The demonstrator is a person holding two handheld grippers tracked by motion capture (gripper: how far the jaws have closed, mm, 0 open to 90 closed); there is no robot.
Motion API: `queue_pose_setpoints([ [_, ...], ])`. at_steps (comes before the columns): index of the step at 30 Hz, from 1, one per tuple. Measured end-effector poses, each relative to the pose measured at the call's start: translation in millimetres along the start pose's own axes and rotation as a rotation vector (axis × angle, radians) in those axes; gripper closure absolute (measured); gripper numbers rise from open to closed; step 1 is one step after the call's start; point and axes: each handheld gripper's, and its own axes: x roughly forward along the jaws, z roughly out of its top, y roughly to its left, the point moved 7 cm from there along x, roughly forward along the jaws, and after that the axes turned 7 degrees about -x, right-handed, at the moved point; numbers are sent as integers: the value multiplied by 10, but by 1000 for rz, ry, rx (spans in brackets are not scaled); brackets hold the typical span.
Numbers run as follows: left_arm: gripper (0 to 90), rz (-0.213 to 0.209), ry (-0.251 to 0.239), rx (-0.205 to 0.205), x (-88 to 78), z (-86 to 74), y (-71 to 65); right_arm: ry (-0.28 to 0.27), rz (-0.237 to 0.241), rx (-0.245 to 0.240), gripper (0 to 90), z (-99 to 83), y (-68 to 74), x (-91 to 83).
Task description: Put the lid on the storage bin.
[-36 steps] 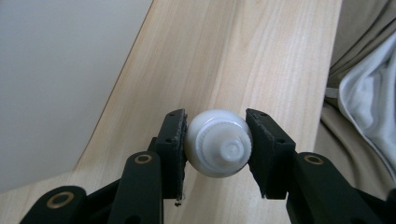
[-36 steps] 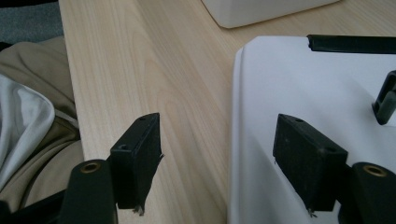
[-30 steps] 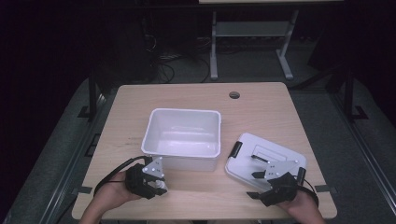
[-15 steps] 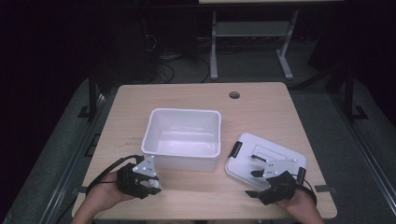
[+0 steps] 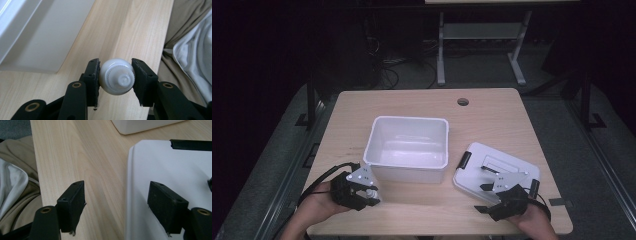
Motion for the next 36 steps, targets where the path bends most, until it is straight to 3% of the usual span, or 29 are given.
queue_pose_setpoints([
  [10,600,9,12,6,-105,3,-13,3,-5,-9,280,17,31,-9],
  [20,600,1,-2,44,-259,145,-101,-16,-30,-14,275,8,66,-97],
  [36,600,15,1,37,-449,305,44,-9,-2,5,255,-38,89,-93],
])
